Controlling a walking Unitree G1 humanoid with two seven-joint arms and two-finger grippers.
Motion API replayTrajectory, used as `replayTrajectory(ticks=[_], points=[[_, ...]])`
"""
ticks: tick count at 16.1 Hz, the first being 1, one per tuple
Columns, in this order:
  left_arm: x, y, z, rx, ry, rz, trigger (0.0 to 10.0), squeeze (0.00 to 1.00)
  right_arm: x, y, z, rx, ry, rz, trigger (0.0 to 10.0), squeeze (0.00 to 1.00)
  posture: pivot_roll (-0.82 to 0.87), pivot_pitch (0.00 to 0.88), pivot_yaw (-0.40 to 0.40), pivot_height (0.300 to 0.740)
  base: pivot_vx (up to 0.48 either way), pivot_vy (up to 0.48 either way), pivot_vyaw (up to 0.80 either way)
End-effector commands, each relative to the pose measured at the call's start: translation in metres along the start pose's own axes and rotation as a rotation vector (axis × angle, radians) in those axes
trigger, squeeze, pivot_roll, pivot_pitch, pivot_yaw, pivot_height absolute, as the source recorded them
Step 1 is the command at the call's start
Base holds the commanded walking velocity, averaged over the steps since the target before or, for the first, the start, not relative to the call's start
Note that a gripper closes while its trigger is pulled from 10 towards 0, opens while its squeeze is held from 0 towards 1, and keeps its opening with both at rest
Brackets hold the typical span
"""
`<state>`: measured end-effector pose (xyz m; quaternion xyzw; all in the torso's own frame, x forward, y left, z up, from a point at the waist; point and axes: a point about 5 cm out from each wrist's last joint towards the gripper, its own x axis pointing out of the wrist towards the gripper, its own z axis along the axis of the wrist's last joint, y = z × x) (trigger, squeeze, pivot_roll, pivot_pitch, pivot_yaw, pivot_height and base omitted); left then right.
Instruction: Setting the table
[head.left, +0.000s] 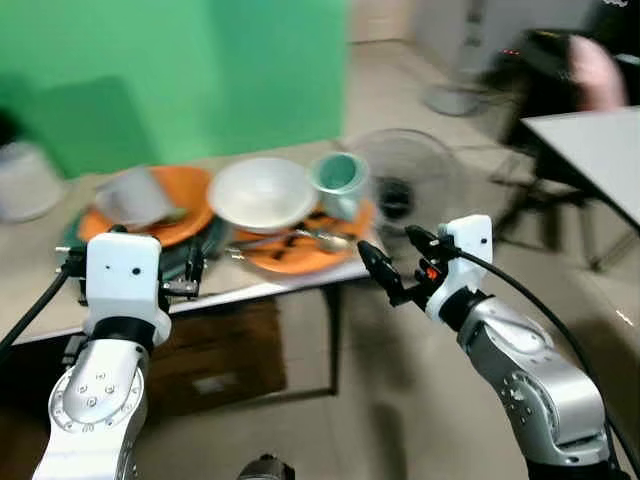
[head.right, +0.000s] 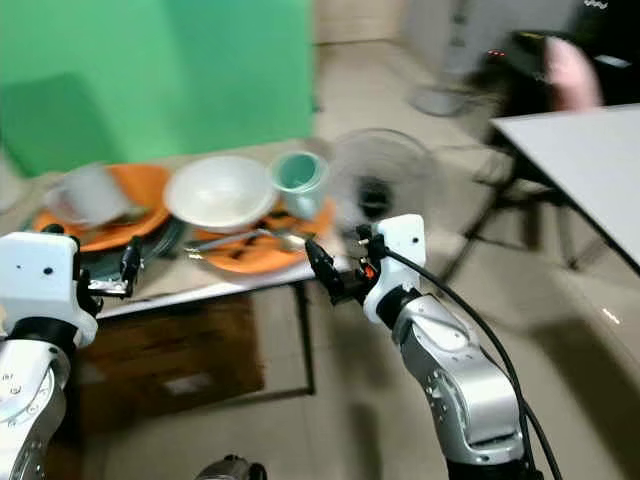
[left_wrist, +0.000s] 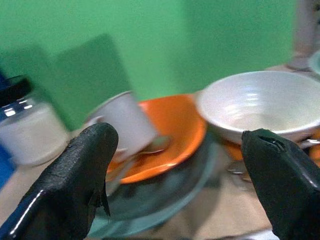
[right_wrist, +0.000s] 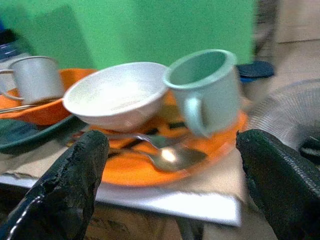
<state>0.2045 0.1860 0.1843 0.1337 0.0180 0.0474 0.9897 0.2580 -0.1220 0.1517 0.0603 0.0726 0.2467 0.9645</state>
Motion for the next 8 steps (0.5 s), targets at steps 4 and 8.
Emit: replayTrajectory(ticks=[4,8], points=[[0.0,-0.003,0.004,0.027,-0.012,-0.043,10.0,0.0,0.0,-0.001,0.003,0.017,-0.03,-0.005,10.0,0.0,-0.03,0.025,0.052,0.74,0.352,0.0,0.2],[-0.003,-0.013,0.002,0.007,-0.01,-0.15,10.0,0.0,-0.004,-0.004,0.011,0.024,-0.07,-0.038,10.0,0.0,-0.03,0.024,0.045,0.74,0.076,0.0,0.0]])
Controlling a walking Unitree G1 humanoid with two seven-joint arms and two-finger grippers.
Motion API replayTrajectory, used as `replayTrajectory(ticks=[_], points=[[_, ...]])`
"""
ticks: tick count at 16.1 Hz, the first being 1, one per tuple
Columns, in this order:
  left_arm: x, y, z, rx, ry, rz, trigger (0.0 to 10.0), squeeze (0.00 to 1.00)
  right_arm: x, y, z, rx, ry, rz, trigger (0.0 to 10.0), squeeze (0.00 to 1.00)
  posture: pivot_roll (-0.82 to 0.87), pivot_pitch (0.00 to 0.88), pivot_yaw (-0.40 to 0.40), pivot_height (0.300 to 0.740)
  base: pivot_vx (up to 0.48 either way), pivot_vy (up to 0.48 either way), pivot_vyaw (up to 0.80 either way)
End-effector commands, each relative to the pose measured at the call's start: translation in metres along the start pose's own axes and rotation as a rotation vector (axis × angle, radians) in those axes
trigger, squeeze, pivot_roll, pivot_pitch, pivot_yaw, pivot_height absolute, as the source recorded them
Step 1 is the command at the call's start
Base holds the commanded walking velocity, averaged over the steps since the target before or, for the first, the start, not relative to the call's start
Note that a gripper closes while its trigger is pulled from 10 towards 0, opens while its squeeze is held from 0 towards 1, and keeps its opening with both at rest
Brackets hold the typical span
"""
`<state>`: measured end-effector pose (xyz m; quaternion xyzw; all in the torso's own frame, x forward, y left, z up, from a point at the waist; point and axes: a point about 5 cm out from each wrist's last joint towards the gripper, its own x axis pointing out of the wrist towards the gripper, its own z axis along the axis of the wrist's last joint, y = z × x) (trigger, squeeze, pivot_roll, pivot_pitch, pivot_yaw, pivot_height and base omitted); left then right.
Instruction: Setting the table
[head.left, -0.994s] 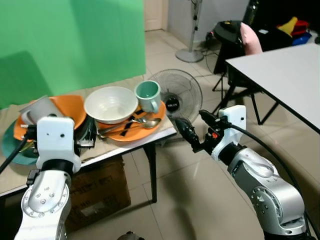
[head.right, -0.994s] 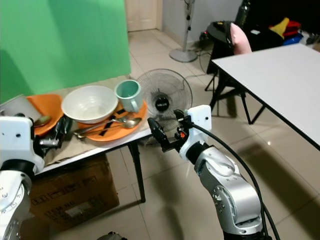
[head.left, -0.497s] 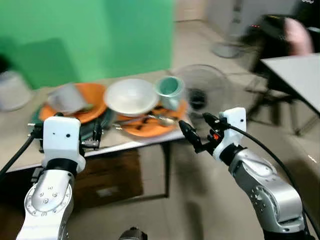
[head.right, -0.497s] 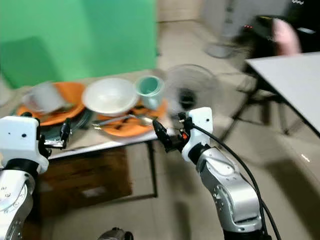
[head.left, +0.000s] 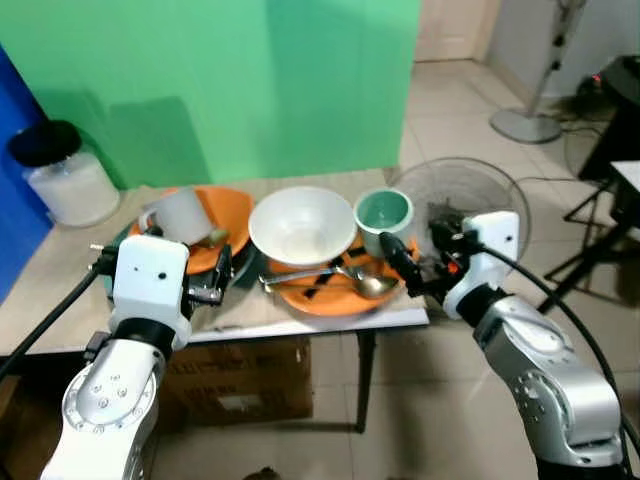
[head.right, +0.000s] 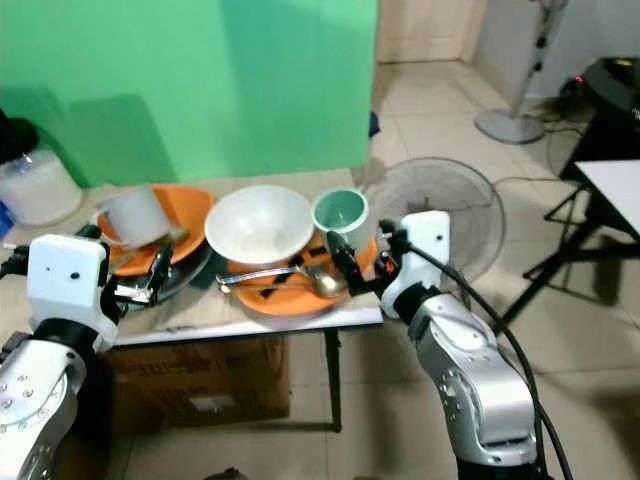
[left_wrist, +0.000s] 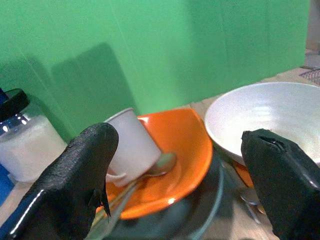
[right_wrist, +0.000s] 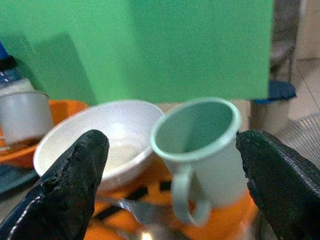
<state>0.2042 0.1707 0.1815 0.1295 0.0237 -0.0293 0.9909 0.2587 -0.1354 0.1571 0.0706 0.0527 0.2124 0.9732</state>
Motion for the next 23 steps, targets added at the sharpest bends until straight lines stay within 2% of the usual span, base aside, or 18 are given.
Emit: replayTrajectory(ticks=[1,2,3,5,7,10,11,12,13,14,15,19,23], points=[[-0.002,-0.002,0.002,-0.002,-0.011,-0.039,10.0,0.0,-0.001,0.006,0.008,0.009,-0.039,0.023,10.0,0.0,-0.03,0.022,0.043,0.74,0.0,0.0,0.0],[-0.003,-0.003,0.003,-0.006,-0.017,-0.056,10.0,0.0,-0.002,0.005,0.009,0.01,-0.045,0.021,10.0,0.0,-0.03,0.022,0.043,0.74,0.0,0.0,0.0],[-0.003,-0.011,0.006,-0.029,-0.035,-0.137,10.0,0.0,-0.004,0.003,0.011,-0.002,-0.06,0.01,10.0,1.0,-0.04,0.018,0.04,0.74,0.0,0.0,0.0],[-0.003,-0.027,0.004,-0.078,-0.021,-0.324,10.0,0.0,-0.003,0.0,0.008,-0.049,-0.042,-0.016,10.0,1.0,-0.05,0.015,0.037,0.74,0.0,0.0,0.0],[-0.004,-0.037,0.0,-0.096,-0.004,-0.44,10.0,0.0,0.001,-0.002,0.003,-0.077,0.004,-0.041,10.0,1.0,-0.05,0.013,0.035,0.74,0.0,0.0,0.0],[-0.005,-0.046,-0.003,-0.105,0.01,-0.557,10.0,0.0,0.007,-0.004,-0.006,-0.117,0.079,-0.07,10.0,1.0,-0.05,0.012,0.032,0.74,0.0,0.0,0.0],[-0.006,-0.05,-0.004,-0.108,0.017,-0.6,10.0,0.0,0.012,-0.001,-0.016,-0.13,0.153,-0.051,10.0,1.0,-0.05,0.011,0.032,0.74,0.0,0.0,0.0],[-0.006,-0.051,-0.005,-0.108,0.019,-0.615,10.0,0.0,0.016,0.001,-0.021,-0.125,0.178,-0.048,10.0,0.53,-0.05,0.012,0.034,0.74,0.0,0.0,0.0],[-0.007,-0.054,-0.005,-0.105,0.02,-0.633,10.0,0.0,0.022,0.002,-0.03,-0.13,0.209,-0.07,10.0,0.0,-0.05,0.013,0.032,0.74,0.0,0.0,0.0],[-0.007,-0.055,-0.005,-0.104,0.02,-0.636,10.0,0.0,0.025,0.003,-0.032,-0.122,0.211,-0.086,3.1,0.0,-0.05,0.013,0.031,0.74,0.0,0.0,0.0],[-0.007,-0.056,-0.005,-0.101,0.017,-0.638,10.0,0.0,0.027,0.002,-0.033,-0.13,0.213,-0.105,0.0,0.0,-0.04,0.013,0.029,0.74,0.0,0.0,0.0],[-0.009,-0.057,-0.005,-0.091,0.018,-0.662,10.0,0.0,0.032,-0.009,-0.03,-0.146,0.205,-0.233,0.0,0.0,-0.04,0.024,0.031,0.74,0.0,0.0,0.0],[-0.008,-0.058,-0.005,-0.087,0.02,-0.669,10.0,0.0,0.035,-0.013,-0.027,-0.132,0.184,-0.29,0.0,0.0,-0.04,0.03,0.035,0.74,0.0,0.0,0.0]])
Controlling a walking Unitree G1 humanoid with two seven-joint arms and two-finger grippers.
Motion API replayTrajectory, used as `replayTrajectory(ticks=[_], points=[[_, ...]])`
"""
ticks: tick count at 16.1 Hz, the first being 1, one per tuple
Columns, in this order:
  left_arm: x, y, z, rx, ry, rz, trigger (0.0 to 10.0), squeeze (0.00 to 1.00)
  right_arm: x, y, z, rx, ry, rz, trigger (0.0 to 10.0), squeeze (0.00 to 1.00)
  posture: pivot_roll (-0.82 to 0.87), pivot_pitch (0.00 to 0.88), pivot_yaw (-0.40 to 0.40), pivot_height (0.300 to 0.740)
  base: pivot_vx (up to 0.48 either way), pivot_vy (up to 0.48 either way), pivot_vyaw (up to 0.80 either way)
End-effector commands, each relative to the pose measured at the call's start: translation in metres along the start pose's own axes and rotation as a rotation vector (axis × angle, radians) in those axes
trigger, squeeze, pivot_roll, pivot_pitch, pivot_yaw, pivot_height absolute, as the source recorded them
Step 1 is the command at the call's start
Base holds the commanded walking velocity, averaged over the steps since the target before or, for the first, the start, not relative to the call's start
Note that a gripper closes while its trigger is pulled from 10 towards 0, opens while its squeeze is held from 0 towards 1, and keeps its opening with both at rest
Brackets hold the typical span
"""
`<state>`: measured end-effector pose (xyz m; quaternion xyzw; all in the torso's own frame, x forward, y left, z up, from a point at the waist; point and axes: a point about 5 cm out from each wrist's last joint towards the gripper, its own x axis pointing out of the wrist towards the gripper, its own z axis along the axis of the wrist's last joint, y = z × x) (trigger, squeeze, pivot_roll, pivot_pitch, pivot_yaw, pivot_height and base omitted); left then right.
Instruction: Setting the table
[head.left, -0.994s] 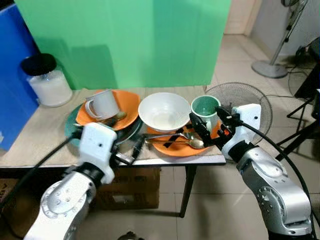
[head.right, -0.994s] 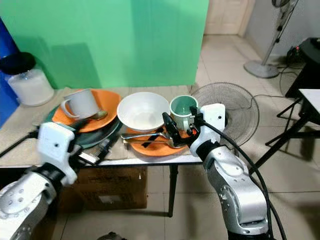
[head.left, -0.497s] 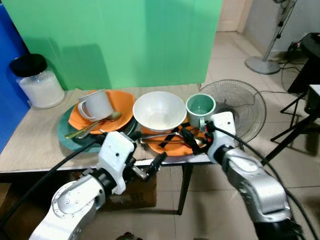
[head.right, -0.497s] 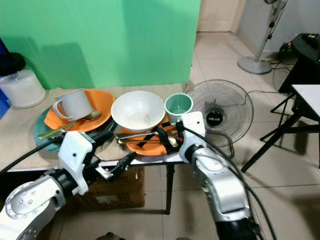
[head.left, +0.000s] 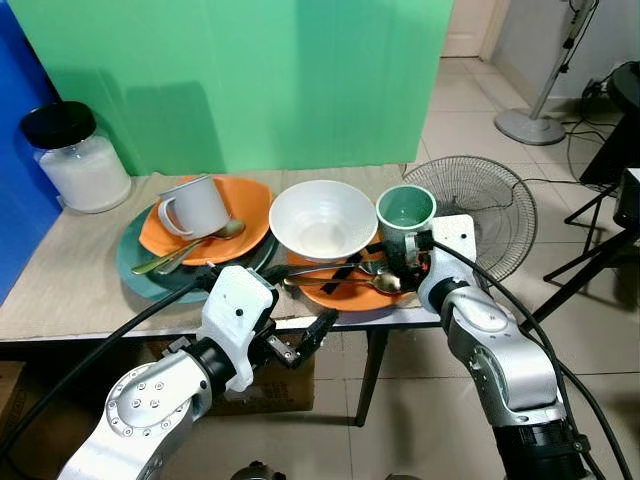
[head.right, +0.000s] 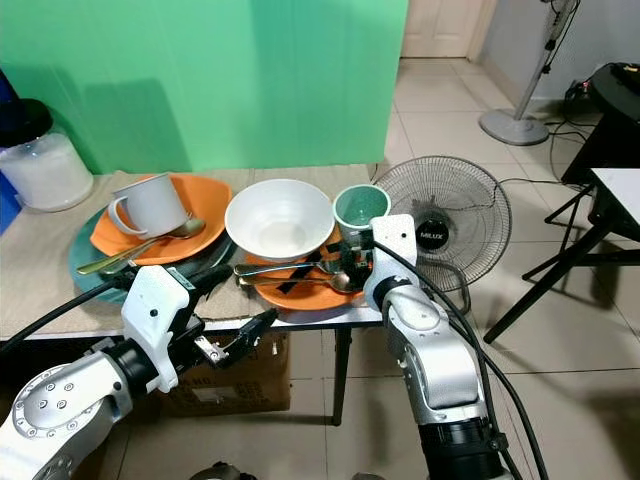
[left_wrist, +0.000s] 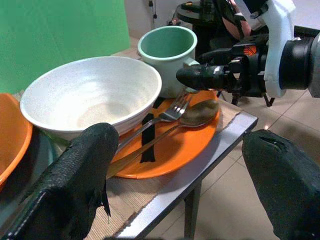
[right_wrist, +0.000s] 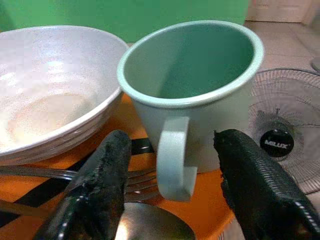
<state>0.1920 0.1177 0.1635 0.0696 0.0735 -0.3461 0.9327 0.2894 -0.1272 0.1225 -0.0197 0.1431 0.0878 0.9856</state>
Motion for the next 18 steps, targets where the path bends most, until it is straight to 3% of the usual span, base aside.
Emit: replayTrajectory(ticks=[1,10,18], points=[[0.001,-0.002,-0.001,0.004,0.008,-0.013,10.0,0.0,0.002,-0.003,0.003,-0.003,-0.005,-0.027,0.0,0.0,-0.04,0.03,0.035,0.74,0.0,0.0,0.0],[0.0,-0.005,-0.003,-0.011,0.034,-0.056,10.0,0.0,0.01,-0.005,-0.01,-0.068,0.044,-0.063,0.0,0.0,-0.04,0.033,0.038,0.74,0.0,0.0,0.0],[0.0,-0.004,-0.004,-0.011,0.04,-0.057,10.0,0.0,0.009,-0.003,-0.005,-0.031,0.009,-0.057,0.0,0.0,-0.04,0.03,0.044,0.74,0.0,0.0,0.0]])
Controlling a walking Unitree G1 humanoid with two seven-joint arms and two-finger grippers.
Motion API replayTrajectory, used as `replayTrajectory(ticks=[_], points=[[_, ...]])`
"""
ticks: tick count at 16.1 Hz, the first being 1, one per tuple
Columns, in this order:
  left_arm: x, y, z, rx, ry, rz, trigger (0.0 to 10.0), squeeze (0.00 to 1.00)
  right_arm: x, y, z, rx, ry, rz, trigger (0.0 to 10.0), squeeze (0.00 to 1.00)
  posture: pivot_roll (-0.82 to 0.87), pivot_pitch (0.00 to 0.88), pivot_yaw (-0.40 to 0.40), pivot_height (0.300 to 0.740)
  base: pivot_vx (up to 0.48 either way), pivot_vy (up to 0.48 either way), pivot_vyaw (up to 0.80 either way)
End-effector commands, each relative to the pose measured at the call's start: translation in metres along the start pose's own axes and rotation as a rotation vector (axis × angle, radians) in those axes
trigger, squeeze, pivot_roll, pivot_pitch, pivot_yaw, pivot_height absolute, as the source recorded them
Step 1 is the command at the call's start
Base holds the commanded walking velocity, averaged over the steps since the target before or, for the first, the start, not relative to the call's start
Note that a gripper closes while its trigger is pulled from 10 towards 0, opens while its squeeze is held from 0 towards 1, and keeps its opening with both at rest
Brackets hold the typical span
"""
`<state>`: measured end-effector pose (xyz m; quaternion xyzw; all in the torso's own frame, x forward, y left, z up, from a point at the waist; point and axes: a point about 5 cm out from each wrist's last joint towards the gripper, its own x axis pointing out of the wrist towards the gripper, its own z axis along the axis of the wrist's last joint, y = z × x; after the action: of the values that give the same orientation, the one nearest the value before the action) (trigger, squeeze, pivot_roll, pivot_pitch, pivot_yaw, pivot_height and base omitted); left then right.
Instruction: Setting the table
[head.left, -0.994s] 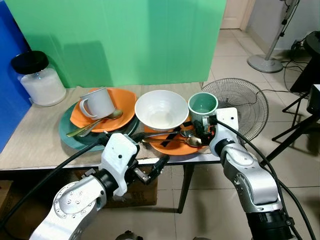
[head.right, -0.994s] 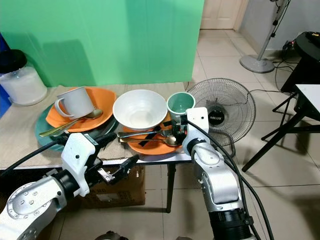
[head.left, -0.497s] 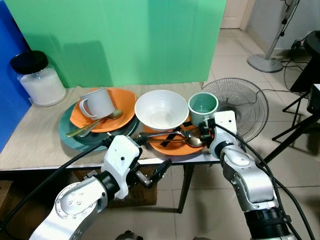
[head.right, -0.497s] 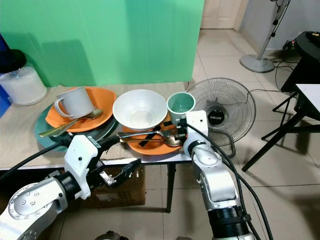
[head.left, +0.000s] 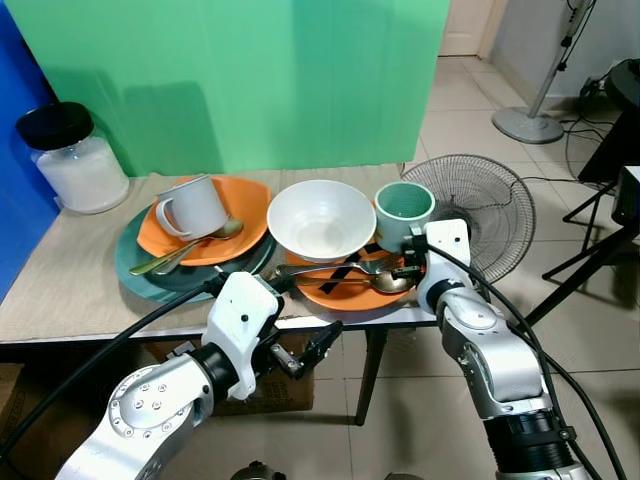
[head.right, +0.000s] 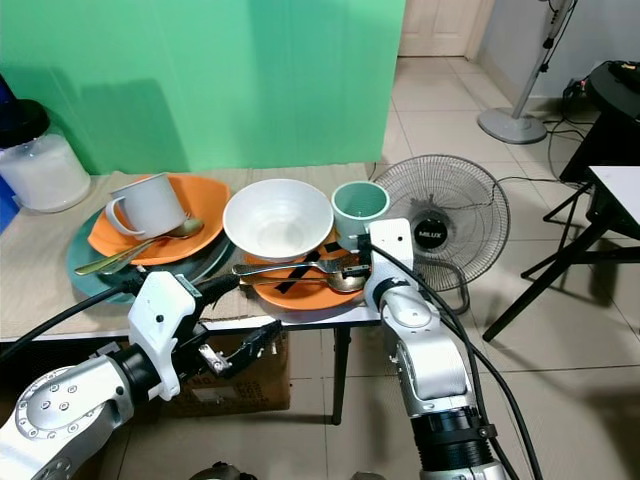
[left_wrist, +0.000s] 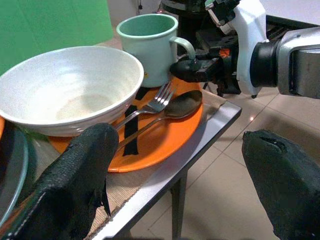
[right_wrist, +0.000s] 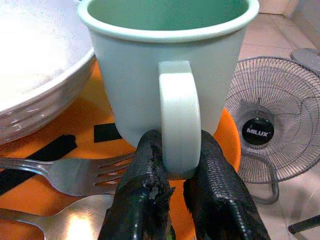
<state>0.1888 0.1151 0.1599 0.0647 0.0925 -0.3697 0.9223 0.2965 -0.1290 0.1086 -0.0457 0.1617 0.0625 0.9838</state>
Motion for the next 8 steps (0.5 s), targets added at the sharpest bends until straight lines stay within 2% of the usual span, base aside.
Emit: replayTrajectory(ticks=[1,4,5,7,8], points=[[0.0,0.001,0.0,0.006,0.009,-0.002,10.0,0.0,-0.003,-0.001,0.006,0.016,-0.039,0.003,0.0,0.0,-0.04,0.029,0.044,0.74,0.0,0.0,0.0],[-0.001,0.002,-0.001,0.012,0.009,0.02,10.0,0.0,-0.014,-0.007,0.014,0.037,-0.092,-0.002,0.0,0.0,-0.04,0.027,0.044,0.74,0.0,0.0,0.0],[-0.002,0.007,-0.001,0.016,0.005,0.069,10.0,0.0,-0.022,-0.014,0.019,0.048,-0.134,-0.018,0.0,0.0,-0.05,0.019,0.049,0.74,0.0,0.0,0.0],[-0.006,0.022,0.0,0.046,-0.019,0.239,10.0,0.0,-0.041,-0.028,0.032,0.055,-0.242,-0.046,0.0,0.0,-0.07,0.012,0.066,0.74,0.0,0.0,0.0],[-0.008,0.034,-0.001,0.047,-0.023,0.39,10.0,0.0,-0.052,-0.037,0.034,0.027,-0.264,-0.081,10.0,0.0,-0.07,0.011,0.071,0.74,0.0,0.0,0.0]])
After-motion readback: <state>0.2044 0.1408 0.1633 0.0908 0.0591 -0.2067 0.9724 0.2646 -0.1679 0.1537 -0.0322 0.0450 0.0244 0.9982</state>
